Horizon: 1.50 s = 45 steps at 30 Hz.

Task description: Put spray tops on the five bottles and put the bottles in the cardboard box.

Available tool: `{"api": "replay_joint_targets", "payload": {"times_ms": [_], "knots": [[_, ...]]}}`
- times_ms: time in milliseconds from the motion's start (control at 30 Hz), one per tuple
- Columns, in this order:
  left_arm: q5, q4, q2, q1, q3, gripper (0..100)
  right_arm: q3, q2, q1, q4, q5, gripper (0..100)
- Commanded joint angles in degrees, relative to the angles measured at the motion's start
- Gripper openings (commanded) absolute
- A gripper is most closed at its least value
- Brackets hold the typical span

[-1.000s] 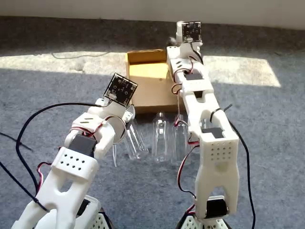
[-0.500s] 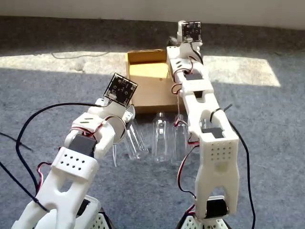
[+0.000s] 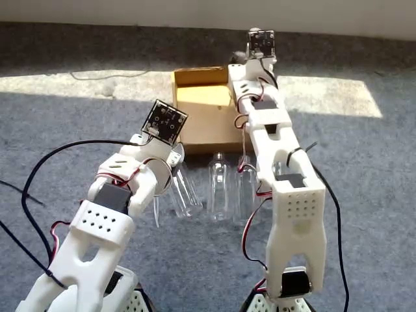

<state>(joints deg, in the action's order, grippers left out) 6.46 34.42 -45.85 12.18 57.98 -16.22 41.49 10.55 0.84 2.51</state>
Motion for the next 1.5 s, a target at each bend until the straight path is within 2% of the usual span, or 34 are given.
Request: {"api": "replay_joint_targets", "payload": {"times_ms": [0,433,633,767,933,1467], "knots": [[-0.09,-1.23,-0.4,-0.4,-0.31,13,-0.66,-2.24,-0.92,2.42,0.62,25.7],[0.0,-1.23,-0.31,-0.4,-0.31,13,-5.23,-2.33,-0.66,3.56,0.7,25.8],[0.0,-1.23,-0.31,-0.4,-0.31,13,-10.95,-2.15,-0.57,9.71,0.7,25.8],[0.0,-1.23,-0.31,-0.4,-0.31,13,-11.65,-2.15,-0.57,9.71,1.14,25.8],[0.0,-1.23,-0.31,-0.4,-0.31,13,-11.56,-2.15,-0.04,9.71,5.89,25.8],[0.0,-1.23,-0.31,-0.4,-0.31,13,-11.56,-1.63,0.31,9.63,5.89,25.2]]}}
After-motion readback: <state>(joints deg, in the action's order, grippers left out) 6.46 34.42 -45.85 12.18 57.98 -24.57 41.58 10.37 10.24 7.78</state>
